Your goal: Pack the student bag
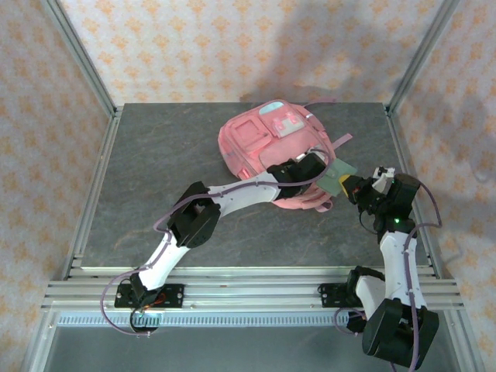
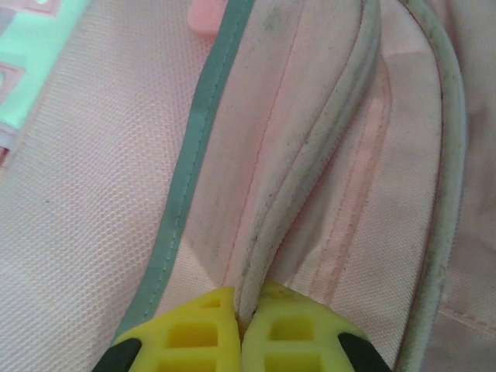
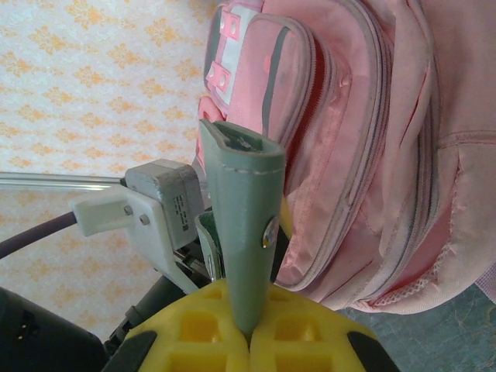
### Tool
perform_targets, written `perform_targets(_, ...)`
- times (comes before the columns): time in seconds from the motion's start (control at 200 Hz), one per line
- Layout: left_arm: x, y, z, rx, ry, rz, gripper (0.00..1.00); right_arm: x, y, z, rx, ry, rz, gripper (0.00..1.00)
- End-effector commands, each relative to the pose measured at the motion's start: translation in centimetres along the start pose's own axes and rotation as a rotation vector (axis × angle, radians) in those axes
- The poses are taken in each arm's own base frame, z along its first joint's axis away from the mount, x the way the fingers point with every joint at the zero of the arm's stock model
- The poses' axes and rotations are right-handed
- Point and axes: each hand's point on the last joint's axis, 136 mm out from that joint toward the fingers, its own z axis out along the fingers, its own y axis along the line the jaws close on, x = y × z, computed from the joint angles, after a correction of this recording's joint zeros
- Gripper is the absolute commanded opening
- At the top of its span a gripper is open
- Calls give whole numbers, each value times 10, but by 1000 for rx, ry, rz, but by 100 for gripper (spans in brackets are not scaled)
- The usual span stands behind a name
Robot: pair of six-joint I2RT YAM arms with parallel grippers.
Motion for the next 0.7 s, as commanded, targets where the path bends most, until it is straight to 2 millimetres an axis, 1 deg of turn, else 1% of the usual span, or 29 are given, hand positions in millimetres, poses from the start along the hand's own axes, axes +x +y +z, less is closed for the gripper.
perform_targets(0.0, -29, 40, -23, -97, -46, -27, 0, 2, -4, -2, 3, -10, -21, 0)
perform_targets(0.155, -57, 60, -48, -53, -99, -93, 0, 3, -11, 1, -5, -17, 4, 0)
perform_targets(0.275, -76, 76, -63, -35, -135, -153, 0, -1, -7, 4, -22, -39, 8, 0)
perform_targets(0.355, -87, 83, -71, -17, -160, -189, 0, -1, -1, 10, -28, -43, -15, 0)
perform_targets(0.461, -99, 90, -80, 0, -186, -233, 0, 5, 9, 24, -67, -17, -5, 0)
perform_targets(0.526, -106, 93, -86, 5, -203, -249, 0, 3, 16, 28, -99, -31, 2, 0)
perform_targets(0.596, -108, 94, -90, 11, -212, -262, 0, -2, 26, 33, -121, -51, 3, 0)
perform_targets(0.691, -110, 92, -91, 35, -217, -276, 0, -10, 36, 43, -127, -76, 10, 0)
